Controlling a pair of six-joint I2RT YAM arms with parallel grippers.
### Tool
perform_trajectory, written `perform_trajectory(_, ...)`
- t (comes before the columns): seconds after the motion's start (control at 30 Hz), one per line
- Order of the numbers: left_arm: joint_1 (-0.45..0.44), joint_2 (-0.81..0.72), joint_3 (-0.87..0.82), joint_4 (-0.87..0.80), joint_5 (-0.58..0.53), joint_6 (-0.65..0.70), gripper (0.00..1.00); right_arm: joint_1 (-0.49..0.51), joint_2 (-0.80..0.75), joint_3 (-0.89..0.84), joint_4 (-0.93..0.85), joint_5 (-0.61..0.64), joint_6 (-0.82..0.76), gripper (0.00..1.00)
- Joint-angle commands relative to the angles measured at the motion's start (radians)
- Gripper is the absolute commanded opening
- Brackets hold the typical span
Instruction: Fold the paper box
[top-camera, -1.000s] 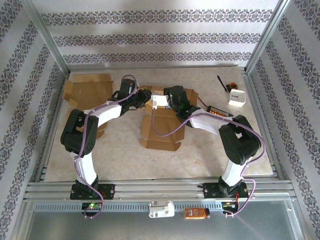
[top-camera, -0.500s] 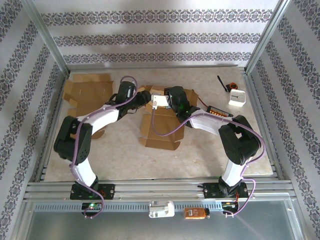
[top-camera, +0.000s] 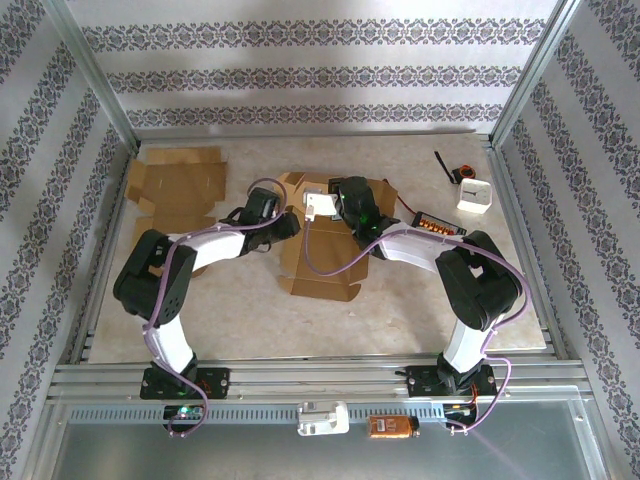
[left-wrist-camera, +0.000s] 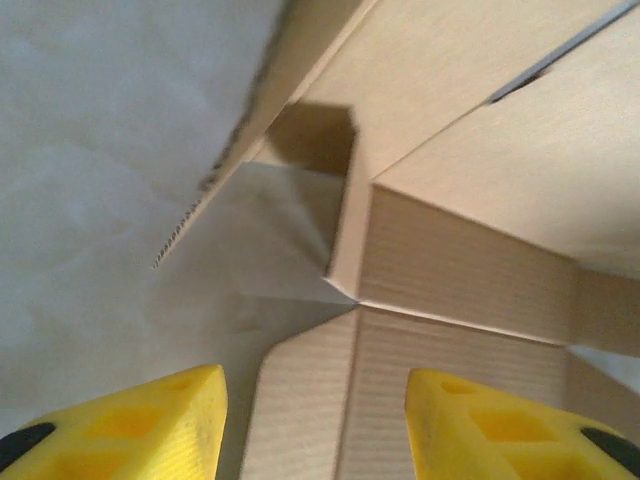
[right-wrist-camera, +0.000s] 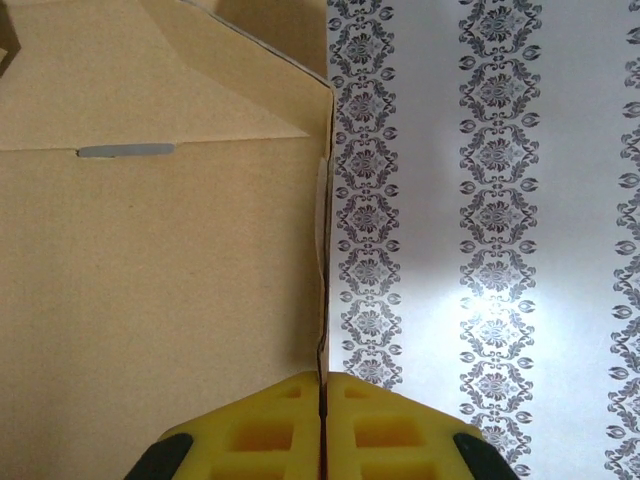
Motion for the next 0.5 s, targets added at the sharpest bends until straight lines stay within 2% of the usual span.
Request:
perform_trajectory(0.0,-0.018,0.060,0.052,0.098,0.021,0.025,0.51,0.013,-0.017,-0.017,0.008,0.004,0.028,0.08)
perform_trajectory(0.2,-0.035,0.098,0.063,0.225,0.047,0.044,0.51,0.019,-0.015,-0.026,0.005,0.000,0.043,0.08)
perform_trajectory(0.47,-0.050,0.076,0.059,0.288,0.066,0.133,0.49,0.022,-0.007,-0.021,0.005,0.002,0.055,0.08)
